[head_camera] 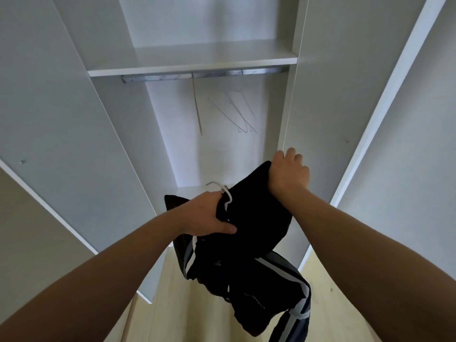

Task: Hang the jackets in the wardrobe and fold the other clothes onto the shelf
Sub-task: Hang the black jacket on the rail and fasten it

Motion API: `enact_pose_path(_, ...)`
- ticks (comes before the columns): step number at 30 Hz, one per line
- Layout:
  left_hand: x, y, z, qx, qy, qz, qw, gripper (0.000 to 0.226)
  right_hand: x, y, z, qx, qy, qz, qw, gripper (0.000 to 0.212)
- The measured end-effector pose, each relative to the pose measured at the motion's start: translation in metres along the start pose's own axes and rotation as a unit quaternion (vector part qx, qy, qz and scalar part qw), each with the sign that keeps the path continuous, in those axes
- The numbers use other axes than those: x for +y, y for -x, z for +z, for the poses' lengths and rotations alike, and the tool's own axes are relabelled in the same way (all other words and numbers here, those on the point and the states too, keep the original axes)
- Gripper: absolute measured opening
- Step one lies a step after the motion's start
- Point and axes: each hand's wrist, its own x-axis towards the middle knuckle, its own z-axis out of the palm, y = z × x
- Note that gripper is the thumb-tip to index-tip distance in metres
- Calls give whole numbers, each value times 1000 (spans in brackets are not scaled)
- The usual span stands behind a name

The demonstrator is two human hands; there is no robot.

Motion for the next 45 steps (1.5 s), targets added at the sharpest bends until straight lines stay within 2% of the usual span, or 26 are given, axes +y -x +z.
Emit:
enact_pose_path(3,-12,-6,-12,21,11,0,1000,99,-3,-7,-3,-142,32,43,988,22)
enact_pose_path(4,-17,-8,-16,21,15,-4,1000,105,-5,-10,-4,-192,52,34,979,18)
enact_pose_path(10,-42,-25,-36,18,8,18,1000,103,-33,-23,-1,-278,29,-26,960,30)
enact_pose_path(12,-53,-31,-42,14,7,22,1000,95,-39,-27,5,-205,-21,2,978,31)
enact_pose_path(14,-67,-36,-51,20,1,16,1000,64,-50,-32,10,-88,-98,18,991,27)
enact_pose_path(16,-86,-39,-61,37,1,1,999,42,-67,-35,16,-50,-196,23,979,22)
enact_pose_path(18,-106,-42,-74,57,26,1,998,35,-85,-36,23,-37,-205,7,978,21)
enact_pose_path(19,-116,-43,-82,67,42,3,997,33,-94,-39,29,-47,-181,-8,982,20)
enact_pose_path(21,-133,-46,-99,71,76,5,995,37,-116,-44,39,-130,-68,-31,989,19)
enact_pose_path(23,-148,-49,-114,58,81,27,995,65,-139,-50,51,-211,12,-13,977,24)
enact_pose_path(25,-162,-54,-129,52,88,44,994,79,-156,-58,63,-236,26,21,971,33)
enact_pose_path(28,-186,-66,-149,51,103,48,992,68,-177,-73,80,-312,47,10,949,29)
enact_pose_path(30,-200,-76,-158,41,102,35,993,50,-185,-81,90,-370,71,-8,926,30)
enact_pose_path(32,-213,-90,-164,27,102,20,994,32,-189,-93,100,-388,81,-6,918,22)
enact_pose_path(35,-230,-118,-173,4,79,24,997,23,-198,-116,112,-425,51,-21,904,22)
enact_pose_path(37,-245,-140,-182,-6,66,23,998,16,-204,-138,123,-385,4,-28,922,22)
enact_pose_path(40,-272,-178,-197,-20,47,5,999,32,-215,-190,141,-195,-86,-1,977,20)
enact_pose_path(42,-287,-197,-207,-25,35,-8,999,37,-228,-220,147,-122,-155,22,980,22)
enact_pose_path(45,-310,-238,-230,-33,28,-27,999,33,-253,-286,163,-94,-229,34,968,28)
